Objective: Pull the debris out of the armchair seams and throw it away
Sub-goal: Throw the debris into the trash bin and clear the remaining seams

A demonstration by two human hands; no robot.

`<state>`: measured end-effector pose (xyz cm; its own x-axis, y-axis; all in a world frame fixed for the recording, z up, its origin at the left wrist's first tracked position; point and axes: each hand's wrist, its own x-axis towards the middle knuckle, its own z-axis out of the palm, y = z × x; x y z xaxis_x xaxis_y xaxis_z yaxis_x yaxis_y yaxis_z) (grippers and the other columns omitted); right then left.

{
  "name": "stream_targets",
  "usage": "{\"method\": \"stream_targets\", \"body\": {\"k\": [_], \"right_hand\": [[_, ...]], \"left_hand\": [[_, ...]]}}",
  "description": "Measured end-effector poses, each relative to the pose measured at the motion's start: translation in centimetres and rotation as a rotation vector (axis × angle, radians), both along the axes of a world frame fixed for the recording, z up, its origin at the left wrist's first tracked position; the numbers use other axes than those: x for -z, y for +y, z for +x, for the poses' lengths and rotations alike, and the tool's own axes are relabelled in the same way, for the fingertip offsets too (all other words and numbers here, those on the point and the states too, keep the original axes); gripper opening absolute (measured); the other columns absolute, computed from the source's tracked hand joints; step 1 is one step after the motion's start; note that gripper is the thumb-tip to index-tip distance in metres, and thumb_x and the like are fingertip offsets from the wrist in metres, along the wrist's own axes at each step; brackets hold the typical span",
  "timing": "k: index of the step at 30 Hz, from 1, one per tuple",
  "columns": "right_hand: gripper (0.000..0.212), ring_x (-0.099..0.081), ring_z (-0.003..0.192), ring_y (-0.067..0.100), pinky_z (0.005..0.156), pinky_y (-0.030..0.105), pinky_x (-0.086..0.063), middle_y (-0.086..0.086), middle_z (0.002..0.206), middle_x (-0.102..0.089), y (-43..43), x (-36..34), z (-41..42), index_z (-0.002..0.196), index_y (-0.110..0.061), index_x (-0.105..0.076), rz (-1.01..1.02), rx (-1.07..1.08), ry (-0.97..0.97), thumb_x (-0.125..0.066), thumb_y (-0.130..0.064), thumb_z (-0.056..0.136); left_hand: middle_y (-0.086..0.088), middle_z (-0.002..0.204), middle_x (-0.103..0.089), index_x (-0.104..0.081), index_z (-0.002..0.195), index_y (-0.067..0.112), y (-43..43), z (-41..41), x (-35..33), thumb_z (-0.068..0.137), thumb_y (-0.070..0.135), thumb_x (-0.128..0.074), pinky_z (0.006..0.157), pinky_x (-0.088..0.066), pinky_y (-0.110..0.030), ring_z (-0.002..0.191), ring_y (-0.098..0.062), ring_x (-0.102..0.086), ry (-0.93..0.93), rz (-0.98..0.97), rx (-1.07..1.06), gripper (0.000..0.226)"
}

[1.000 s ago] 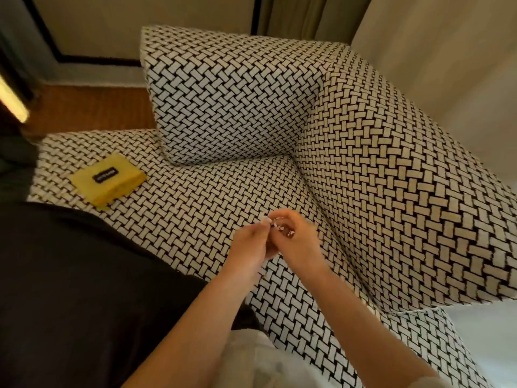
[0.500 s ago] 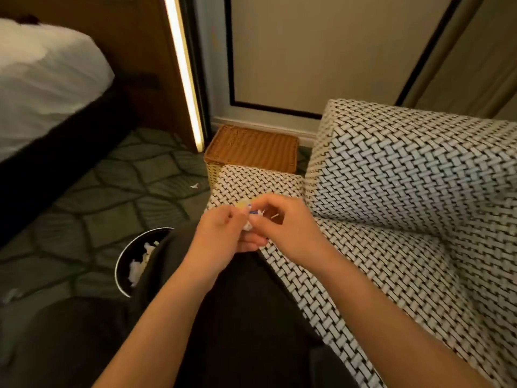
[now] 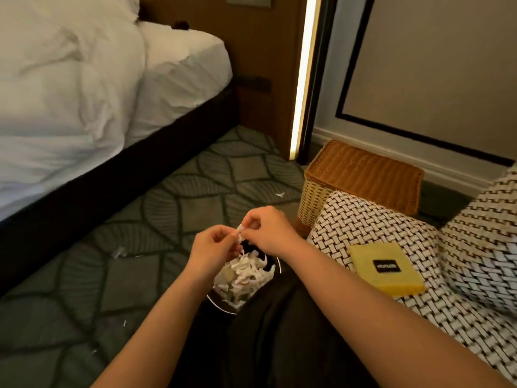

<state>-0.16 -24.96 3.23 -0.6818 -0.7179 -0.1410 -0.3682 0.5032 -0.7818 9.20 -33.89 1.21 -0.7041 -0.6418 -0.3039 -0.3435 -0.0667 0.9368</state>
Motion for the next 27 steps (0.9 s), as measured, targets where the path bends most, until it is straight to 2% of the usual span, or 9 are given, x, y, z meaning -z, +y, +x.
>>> {"method": "stream_targets", "body": {"k": [2,6,8,11,14,19,22,25,27], "right_hand": [[0.012,-0.060,0.078,0.015,0.060,0.018,-0.043,0.007,0.082,-0.066,-1.8,1.4,-0.8,0.095,-0.007,-0.069,0.099,-0.082,-0.051,-0.063,-0.011,0.084],[0.016,-0.066,0.088,0.021,0.082,0.031,-0.053,0.015,0.095,-0.071,-3.2,4.3,-3.1,0.097,-0.007,-0.069,0.259,-0.162,-0.200,-0.060,-0.004,0.084],[0.018,-0.065,0.088,0.019,0.081,0.032,-0.053,0.014,0.100,-0.070,-3.1,5.2,-4.1,0.100,-0.008,-0.068,0.310,-0.179,-0.250,-0.057,-0.004,0.086],[0.019,-0.062,0.087,0.016,0.077,0.028,-0.051,0.013,0.105,-0.068,-2.3,5.7,-5.3,0.104,-0.009,-0.066,0.299,-0.138,-0.292,-0.052,-0.009,0.090],[0.021,-0.060,0.099,0.018,0.091,0.033,-0.049,0.006,0.108,-0.066,-0.7,5.2,-5.9,0.105,-0.012,-0.068,0.279,-0.080,-0.171,-0.050,-0.015,0.093],[0.026,-0.054,0.112,0.017,0.097,0.041,-0.045,-0.001,0.118,-0.062,5.3,4.4,-5.6,0.116,-0.021,-0.062,0.327,0.072,0.129,-0.048,-0.023,0.094],[0.028,-0.050,0.116,0.014,0.098,0.036,-0.040,-0.006,0.124,-0.058,10.0,4.2,-5.3,0.119,-0.025,-0.059,0.399,0.207,0.309,-0.050,-0.028,0.093],[0.033,-0.044,0.121,0.016,0.101,0.037,-0.033,-0.004,0.132,-0.051,14.8,3.9,-5.3,0.124,-0.026,-0.056,0.472,0.344,0.336,-0.047,-0.029,0.093],[0.037,-0.042,0.123,0.019,0.102,0.039,-0.034,0.000,0.135,-0.048,18.0,4.1,-5.4,0.129,-0.023,-0.052,0.495,0.460,0.284,-0.046,-0.029,0.093]], "left_hand": [[-0.008,0.061,-0.056,-0.061,0.071,0.007,-1.8,-0.6,2.2,0.090,-0.001,-0.053,0.044,-0.045,-0.011,0.053,-0.011,-0.053,-0.051,-0.019,-0.018,0.022],[-0.006,0.058,-0.057,-0.063,0.075,0.004,-3.9,-2.0,6.7,0.088,0.001,-0.057,0.047,-0.047,-0.018,0.051,-0.012,-0.053,-0.205,-0.046,-0.025,0.015],[-0.006,0.063,-0.059,-0.064,0.083,0.001,-4.2,-2.6,8.4,0.088,0.003,-0.057,0.050,-0.048,-0.021,0.057,-0.014,-0.056,-0.269,-0.033,-0.029,0.008],[-0.010,0.087,-0.061,-0.060,0.103,0.004,-3.8,-3.3,9.3,0.091,0.008,-0.055,0.058,-0.049,-0.029,0.077,-0.022,-0.060,-0.336,0.043,0.006,0.013],[-0.010,0.101,-0.059,-0.054,0.116,0.006,-3.1,-4.2,8.8,0.093,0.012,-0.052,0.061,-0.048,-0.029,0.082,-0.021,-0.061,-0.359,0.020,0.082,0.024],[-0.005,0.103,-0.060,-0.056,0.114,0.008,0.4,-6.0,5.5,0.094,0.017,-0.050,0.066,-0.046,-0.024,0.086,-0.015,-0.060,-0.254,-0.059,0.289,0.023],[-0.003,0.110,-0.060,-0.056,0.116,0.014,3.3,-7.3,2.7,0.094,0.023,-0.050,0.076,-0.045,-0.025,0.099,-0.015,-0.057,-0.213,-0.184,0.503,0.024],[0.001,0.127,-0.053,-0.050,0.127,0.020,6.7,-8.6,0.4,0.094,0.030,-0.049,0.095,-0.040,-0.027,0.115,-0.014,-0.050,-0.205,-0.270,0.815,0.035],[0.001,0.139,-0.044,-0.044,0.134,0.020,9.6,-9.4,-0.2,0.095,0.031,-0.047,0.101,-0.033,-0.026,0.126,-0.016,-0.042,-0.214,-0.337,0.973,0.040]]}}
